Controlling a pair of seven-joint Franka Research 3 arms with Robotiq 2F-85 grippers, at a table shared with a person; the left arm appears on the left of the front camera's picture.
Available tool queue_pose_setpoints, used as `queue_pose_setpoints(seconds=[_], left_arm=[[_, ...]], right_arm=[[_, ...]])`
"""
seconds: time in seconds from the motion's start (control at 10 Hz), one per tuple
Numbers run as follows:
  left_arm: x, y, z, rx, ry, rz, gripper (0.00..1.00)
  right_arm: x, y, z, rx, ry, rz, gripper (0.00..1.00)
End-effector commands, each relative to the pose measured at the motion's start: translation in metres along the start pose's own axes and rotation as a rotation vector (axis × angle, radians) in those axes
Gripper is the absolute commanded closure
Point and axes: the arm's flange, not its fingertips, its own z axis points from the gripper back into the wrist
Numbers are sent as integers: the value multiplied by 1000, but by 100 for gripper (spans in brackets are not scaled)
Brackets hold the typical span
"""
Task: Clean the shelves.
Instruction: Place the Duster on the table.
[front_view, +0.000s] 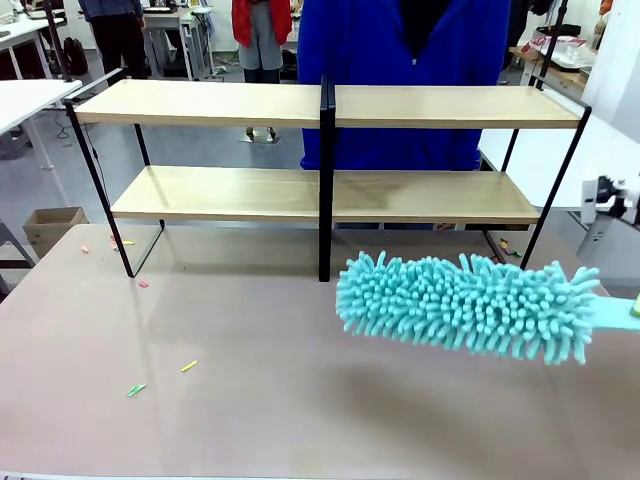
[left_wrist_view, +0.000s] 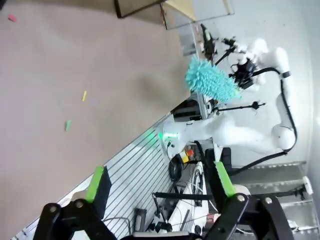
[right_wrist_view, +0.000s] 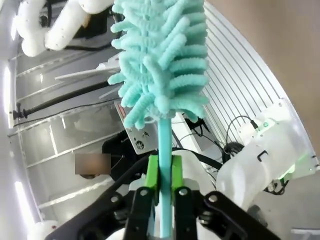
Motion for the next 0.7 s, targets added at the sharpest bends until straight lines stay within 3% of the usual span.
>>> queue_pose_setpoints(seconds=[0.0, 0.2, 0.4, 0.6], left_arm=[[23, -29, -1, -55, -113, -9, 0], [23, -29, -1, -55, -113, -9, 0], [23, -29, -1, -55, -113, -9, 0], [23, -29, -1, -55, -113, -9, 0]], right_arm=[[17, -41, 11, 32, 116, 47, 88], [35, -86, 15, 100, 94, 7, 88], [51, -106, 18, 77, 43, -48, 88], [68, -121, 23, 36, 58, -143, 88]])
